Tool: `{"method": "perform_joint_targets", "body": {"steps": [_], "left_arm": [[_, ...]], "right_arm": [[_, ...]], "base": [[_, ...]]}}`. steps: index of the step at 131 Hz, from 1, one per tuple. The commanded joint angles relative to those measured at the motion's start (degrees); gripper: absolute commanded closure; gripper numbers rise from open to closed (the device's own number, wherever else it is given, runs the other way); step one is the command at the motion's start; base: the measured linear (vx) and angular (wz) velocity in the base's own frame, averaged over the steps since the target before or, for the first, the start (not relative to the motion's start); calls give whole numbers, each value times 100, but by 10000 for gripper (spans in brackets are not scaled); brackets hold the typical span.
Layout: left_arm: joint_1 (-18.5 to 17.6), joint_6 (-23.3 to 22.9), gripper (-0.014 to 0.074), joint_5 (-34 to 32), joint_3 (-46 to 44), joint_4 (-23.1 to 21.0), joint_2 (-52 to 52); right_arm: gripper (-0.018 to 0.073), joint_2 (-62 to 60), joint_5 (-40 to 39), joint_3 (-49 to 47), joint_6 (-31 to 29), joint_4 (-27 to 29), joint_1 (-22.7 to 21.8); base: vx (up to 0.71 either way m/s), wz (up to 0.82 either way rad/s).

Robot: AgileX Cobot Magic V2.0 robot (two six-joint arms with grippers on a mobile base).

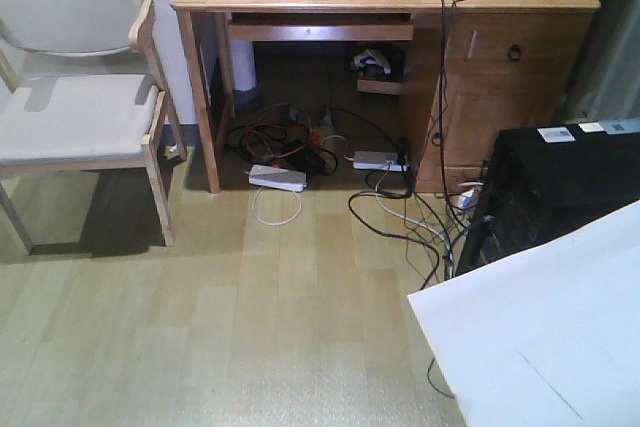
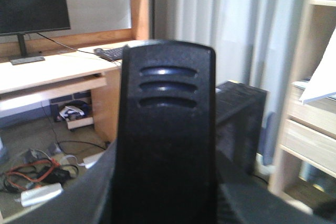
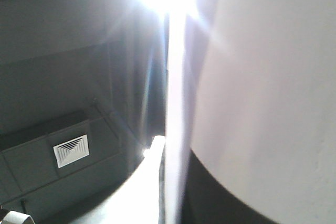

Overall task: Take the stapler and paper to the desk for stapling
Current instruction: 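Drive the base away from the shelf toward the wooden desk, then drive up to the desk holding stapler and paper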

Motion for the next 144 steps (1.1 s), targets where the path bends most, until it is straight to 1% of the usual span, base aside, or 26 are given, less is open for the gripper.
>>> {"method": "perform_joint_targets", "body": {"steps": [1,144], "left_arm": [[1,4,603,-697,-168,-57,86],[1,4,603,-697,-168,-57,86]], "right_arm": [[566,74,-250,-146,-36,27,-38],[566,74,-256,-146,-36,27,-38]], "base": [[33,2],[37,1]]}}
